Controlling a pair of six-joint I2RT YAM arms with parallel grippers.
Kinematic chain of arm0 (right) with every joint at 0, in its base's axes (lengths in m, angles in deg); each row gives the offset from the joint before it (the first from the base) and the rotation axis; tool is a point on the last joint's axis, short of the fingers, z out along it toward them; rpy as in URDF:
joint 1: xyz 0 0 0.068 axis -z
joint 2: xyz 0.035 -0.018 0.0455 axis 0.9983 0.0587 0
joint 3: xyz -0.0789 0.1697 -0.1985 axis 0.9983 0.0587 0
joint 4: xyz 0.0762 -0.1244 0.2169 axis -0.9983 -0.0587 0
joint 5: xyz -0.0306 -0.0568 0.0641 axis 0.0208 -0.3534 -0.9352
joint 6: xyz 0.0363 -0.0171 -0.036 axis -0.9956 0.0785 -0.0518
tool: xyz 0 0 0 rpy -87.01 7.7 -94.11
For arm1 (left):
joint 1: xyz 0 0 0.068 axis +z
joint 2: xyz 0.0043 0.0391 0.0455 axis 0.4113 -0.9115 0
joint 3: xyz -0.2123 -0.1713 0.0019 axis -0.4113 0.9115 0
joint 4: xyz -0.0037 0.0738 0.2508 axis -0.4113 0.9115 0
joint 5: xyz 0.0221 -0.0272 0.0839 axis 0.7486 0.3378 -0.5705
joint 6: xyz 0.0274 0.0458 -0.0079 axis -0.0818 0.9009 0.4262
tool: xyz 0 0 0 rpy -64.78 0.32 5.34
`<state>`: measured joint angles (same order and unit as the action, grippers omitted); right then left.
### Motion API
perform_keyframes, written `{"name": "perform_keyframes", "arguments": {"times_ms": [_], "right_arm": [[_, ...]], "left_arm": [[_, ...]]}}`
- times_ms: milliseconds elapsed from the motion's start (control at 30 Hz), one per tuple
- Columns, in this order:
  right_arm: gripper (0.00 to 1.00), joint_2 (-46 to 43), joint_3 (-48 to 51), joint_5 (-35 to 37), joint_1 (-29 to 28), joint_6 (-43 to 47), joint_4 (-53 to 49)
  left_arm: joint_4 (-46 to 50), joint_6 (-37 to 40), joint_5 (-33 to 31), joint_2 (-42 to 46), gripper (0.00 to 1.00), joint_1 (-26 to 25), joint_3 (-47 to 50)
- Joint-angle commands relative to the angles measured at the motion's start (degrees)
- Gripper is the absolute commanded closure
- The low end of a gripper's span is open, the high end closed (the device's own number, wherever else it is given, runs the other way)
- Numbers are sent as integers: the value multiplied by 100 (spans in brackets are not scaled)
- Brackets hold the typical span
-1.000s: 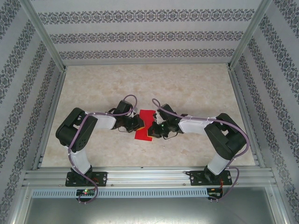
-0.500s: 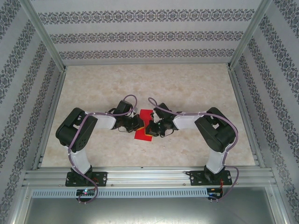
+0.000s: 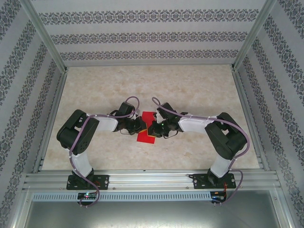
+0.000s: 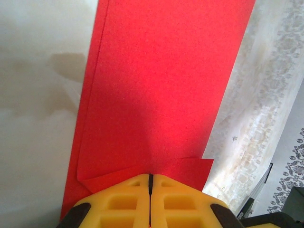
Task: Fold a paper plane with a square sheet of paper (pick it up from the middle)
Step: Fold the triangle a second time at the center of the table.
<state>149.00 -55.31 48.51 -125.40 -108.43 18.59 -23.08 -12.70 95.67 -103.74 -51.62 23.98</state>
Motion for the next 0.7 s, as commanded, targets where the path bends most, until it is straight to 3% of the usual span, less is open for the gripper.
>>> {"name": "perform_keyframes", "arguments": {"times_ms": [0,167,667], "right_arm": [[90,360,-124,45,-52,82,-128],[90,606,263,74,-22,72,-60],[88,-227,1486,-94,19,-184,348]], "left_arm": [[379,2,-429,-263,92,-16,72],[427,13,-473,-253,93,-20,79],[491,-24,-602,-340,94,-9,77]]}}
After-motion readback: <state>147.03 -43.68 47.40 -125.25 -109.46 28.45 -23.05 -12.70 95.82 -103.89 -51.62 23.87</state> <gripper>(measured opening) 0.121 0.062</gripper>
